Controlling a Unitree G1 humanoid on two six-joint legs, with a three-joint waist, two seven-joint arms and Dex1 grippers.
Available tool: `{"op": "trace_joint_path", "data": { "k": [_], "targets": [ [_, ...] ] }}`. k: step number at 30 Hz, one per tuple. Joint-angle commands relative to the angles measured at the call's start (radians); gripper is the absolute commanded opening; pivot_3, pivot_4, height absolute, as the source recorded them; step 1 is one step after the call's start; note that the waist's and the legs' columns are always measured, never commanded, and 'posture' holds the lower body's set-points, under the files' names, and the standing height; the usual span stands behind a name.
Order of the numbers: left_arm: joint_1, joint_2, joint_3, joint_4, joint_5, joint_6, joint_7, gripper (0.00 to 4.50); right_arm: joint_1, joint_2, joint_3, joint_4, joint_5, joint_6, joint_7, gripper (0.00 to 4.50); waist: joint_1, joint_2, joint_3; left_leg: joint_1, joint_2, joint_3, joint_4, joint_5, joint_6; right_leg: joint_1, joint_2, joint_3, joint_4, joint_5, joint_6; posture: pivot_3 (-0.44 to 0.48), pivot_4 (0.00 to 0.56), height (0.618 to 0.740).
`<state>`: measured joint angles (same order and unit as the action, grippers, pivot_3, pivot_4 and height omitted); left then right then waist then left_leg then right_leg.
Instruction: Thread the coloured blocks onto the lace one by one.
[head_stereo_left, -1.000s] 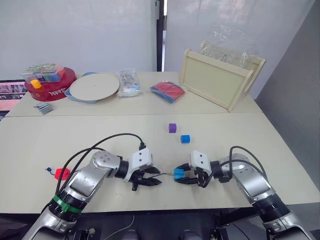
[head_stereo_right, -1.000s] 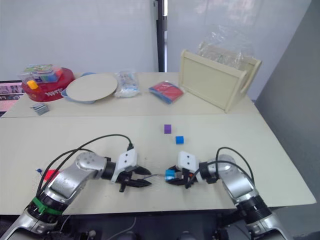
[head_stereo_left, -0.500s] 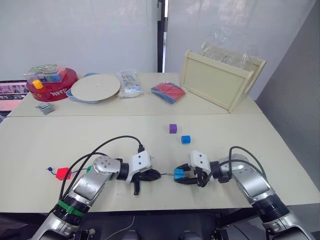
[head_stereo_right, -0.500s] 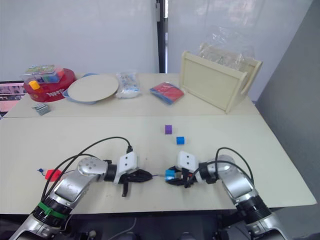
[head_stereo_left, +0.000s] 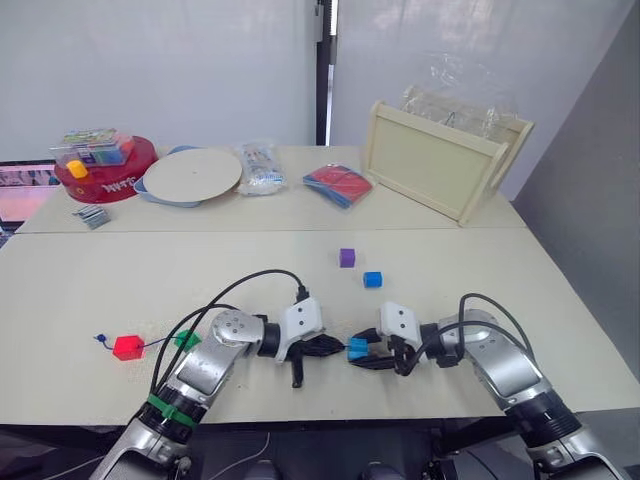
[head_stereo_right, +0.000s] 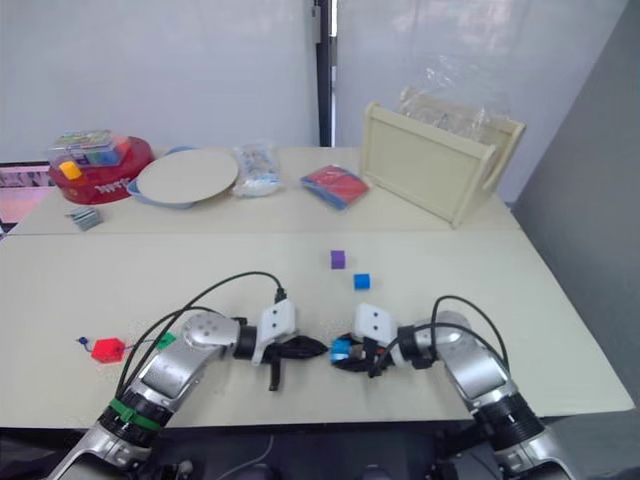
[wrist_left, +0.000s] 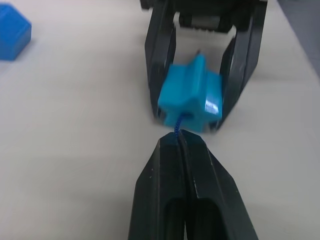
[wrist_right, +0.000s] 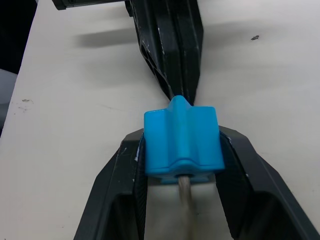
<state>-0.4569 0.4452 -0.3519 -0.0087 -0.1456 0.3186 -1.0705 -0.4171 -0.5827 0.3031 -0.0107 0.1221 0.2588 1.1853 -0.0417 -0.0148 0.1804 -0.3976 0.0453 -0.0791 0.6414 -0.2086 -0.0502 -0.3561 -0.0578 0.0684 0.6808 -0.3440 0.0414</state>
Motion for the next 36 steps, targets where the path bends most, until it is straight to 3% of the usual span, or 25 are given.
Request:
{"op": "trace_joint_path", "data": {
  "k": [1,11,15,17,20,23,30,36],
  "targets": [
    [-0.014,-0.005,0.009,-0.077,-0.038,0.027,-0.013,0.02,0.005,0.006,0.033,0.011,-0.019,0.013,-0.004,1.36,0.0,0.0,0.0,0.0,0.0,0.0,0.0,0.0,0.0,0.0,0.0,0.0,0.0,0.0,0.0,0.0,0.15,0.74],
    [-0.015,0.035,0.036,-0.095,-0.039,0.071,-0.008,0.02,0.0,0.007,0.034,0.008,-0.015,0.029,-0.012,1.36,-0.002,0.0,0.0,0.0,0.0,0.0,0.0,0.0,0.0,0.0,0.0,0.0,0.0,0.0,0.0,0.0,0.15,0.74],
    [-0.015,0.066,0.057,-0.13,-0.071,0.123,-0.035,1.14,0.004,0.009,0.019,-0.012,0.003,0.062,-0.018,1.36,-0.003,0.0,0.0,0.0,0.0,0.0,0.0,0.0,0.0,0.0,0.0,0.0,0.0,0.0,0.0,0.0,0.15,0.74],
    [-0.02,0.095,0.057,-0.15,-0.082,0.144,-0.051,1.78,0.004,0.006,0.003,-0.027,0.016,0.078,-0.022,2.41,-0.002,0.0,0.0,0.0,0.0,0.0,0.0,0.0,0.0,0.0,0.0,0.0,0.0,0.0,0.0,0.0,0.15,0.74],
    [-0.023,0.111,0.053,-0.167,-0.1,0.171,-0.065,2.77,0.008,-0.004,-0.018,-0.053,0.038,0.105,-0.026,3.41,-0.001,0.0,0.0,0.0,0.0,0.0,0.0,0.0,0.0,0.0,0.0,0.0,0.0,0.0,0.0,0.0,0.15,0.74],
    [-0.03,0.109,0.04,-0.159,-0.088,0.162,-0.055,2.78,0.015,-0.021,-0.036,-0.088,0.059,0.133,-0.027,4.4,0.003,0.0,0.0,-0.001,0.0,0.0,0.0,0.0,0.0,0.0,0.0,0.0,0.0,0.0,0.0,0.0,0.15,0.74],
    [-0.086,0.015,-0.053,-0.081,-0.021,0.109,-0.022,2.78,0.09,-0.132,-0.143,-0.2,0.104,0.166,-0.049,4.46,0.027,0.0,0.001,-0.005,-0.002,0.0,0.001,0.0,0.0,-0.002,-0.002,0.0,-0.003,0.0,0.001,0.0,0.15,0.74],
    [-0.133,-0.027,-0.097,0.022,0.033,0.051,-0.027,2.78,0.151,-0.168,-0.162,-0.226,0.103,0.148,-0.067,4.46,0.023,0.0,0.001,-0.005,-0.002,0.0,0.001,0.0,0.0,-0.002,-0.002,0.0,-0.003,0.0,0.001,0.0,0.15,0.74]
  ]
}}
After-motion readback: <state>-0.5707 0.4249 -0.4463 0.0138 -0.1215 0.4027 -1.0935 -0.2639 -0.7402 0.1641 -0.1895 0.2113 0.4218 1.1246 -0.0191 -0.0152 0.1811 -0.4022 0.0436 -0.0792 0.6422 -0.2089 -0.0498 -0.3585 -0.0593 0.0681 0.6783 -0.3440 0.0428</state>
